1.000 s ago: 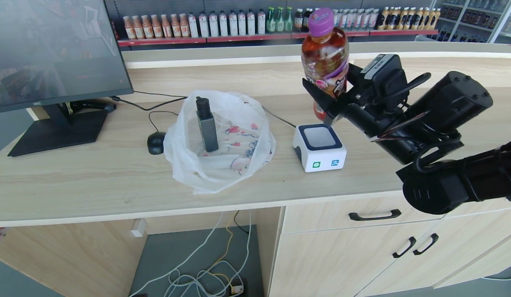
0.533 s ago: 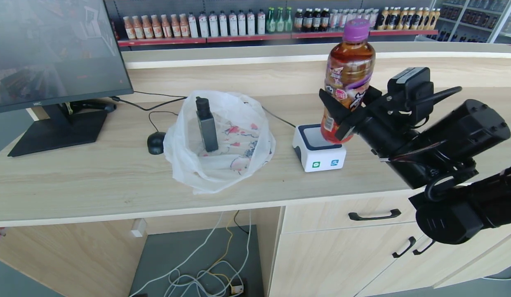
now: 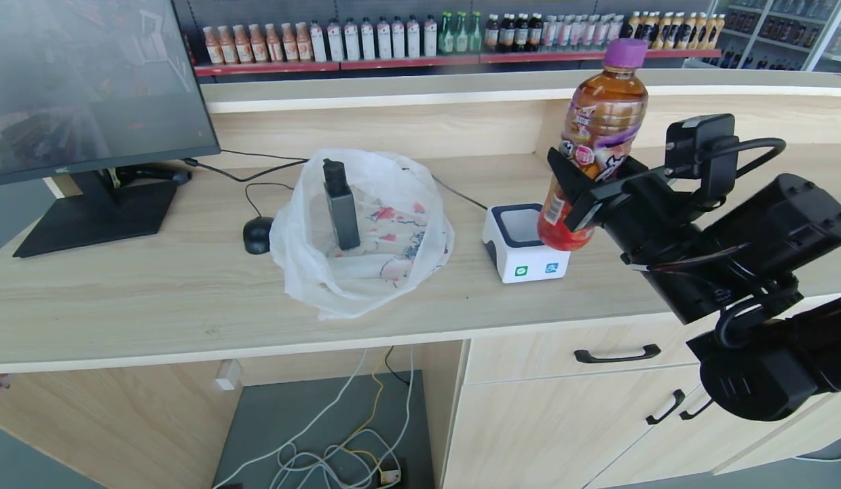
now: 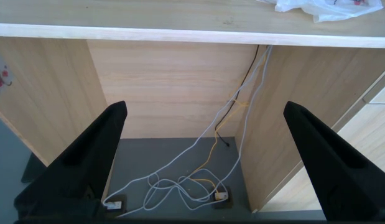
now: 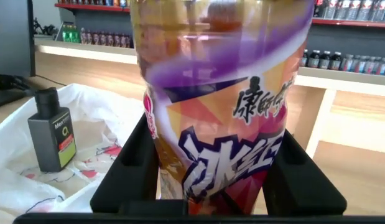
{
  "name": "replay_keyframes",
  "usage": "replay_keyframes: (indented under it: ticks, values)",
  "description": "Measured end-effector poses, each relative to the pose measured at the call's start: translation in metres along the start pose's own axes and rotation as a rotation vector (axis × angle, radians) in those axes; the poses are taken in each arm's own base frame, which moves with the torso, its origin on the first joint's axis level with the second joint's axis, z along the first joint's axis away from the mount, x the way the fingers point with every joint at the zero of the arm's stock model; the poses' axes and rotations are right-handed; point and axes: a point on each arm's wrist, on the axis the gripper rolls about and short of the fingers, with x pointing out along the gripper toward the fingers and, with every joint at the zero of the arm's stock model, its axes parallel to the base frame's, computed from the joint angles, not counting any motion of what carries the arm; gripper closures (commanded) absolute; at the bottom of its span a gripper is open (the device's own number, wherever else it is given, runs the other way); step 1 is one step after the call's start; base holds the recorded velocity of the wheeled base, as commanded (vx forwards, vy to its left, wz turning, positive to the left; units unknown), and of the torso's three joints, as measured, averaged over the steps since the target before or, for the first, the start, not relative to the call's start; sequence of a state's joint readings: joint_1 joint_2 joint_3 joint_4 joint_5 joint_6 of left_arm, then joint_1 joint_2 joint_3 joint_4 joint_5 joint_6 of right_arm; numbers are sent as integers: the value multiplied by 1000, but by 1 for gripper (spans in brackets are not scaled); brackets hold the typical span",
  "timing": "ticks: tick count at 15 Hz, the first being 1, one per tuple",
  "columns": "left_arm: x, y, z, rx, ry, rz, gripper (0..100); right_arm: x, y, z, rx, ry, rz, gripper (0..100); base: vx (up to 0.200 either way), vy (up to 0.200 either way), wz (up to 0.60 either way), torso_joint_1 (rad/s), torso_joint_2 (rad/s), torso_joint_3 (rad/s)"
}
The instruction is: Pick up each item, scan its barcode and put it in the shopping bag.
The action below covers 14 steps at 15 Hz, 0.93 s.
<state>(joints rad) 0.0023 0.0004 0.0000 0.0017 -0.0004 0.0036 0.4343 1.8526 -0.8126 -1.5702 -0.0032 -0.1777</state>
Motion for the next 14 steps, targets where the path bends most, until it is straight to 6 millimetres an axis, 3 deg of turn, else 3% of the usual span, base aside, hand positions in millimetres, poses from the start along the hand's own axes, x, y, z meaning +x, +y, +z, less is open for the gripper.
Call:
replay_keyframes:
  ticks: [5, 14]
  values:
    - [0, 0, 0, -2, 0, 0, 0, 4, -3, 14, 6, -52, -14, 100, 0, 0, 0, 0, 0, 0]
    - [0, 0, 0, -4, 0, 0, 0, 10, -2, 10, 39, -54, -14, 100, 0, 200, 0, 2, 3, 3]
